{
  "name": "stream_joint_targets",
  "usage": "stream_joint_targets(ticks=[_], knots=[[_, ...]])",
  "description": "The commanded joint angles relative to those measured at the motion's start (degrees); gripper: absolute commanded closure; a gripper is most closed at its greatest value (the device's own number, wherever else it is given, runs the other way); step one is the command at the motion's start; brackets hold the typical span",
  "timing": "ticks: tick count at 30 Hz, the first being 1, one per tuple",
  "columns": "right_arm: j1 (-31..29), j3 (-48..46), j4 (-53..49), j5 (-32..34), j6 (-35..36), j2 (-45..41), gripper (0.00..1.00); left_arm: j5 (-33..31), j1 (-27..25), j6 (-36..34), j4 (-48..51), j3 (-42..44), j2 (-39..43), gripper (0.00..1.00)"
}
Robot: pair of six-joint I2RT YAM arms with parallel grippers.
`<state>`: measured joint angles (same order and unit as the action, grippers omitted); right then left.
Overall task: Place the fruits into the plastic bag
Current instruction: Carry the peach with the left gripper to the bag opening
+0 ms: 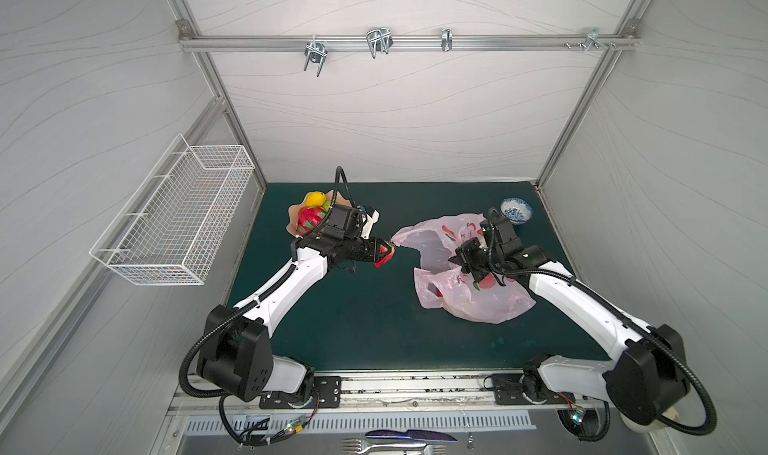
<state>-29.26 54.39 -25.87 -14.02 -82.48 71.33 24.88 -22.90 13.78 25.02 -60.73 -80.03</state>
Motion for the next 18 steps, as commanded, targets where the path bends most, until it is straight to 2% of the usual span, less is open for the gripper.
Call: stream_joint_targets(ticks=[1,11,18], knots=[[0.17,1.52,0.38,-0.45,-0.27,0.40,1.00,0.47,-1.73,0.55,-3.42,-0.43,-0.18,0.72],[0.16,1.38,0.29,-0.46,-0.25,0.15,1.00,-1.65,-6.64,0.80,-5.82,-0.98,-4.26,0.72],[0.21,1.25,0.12,-0.49,-0.10,-0.14,1.00,-2.19,-8.88,3.43,-10.51,-3.43,-9.58,0.72]])
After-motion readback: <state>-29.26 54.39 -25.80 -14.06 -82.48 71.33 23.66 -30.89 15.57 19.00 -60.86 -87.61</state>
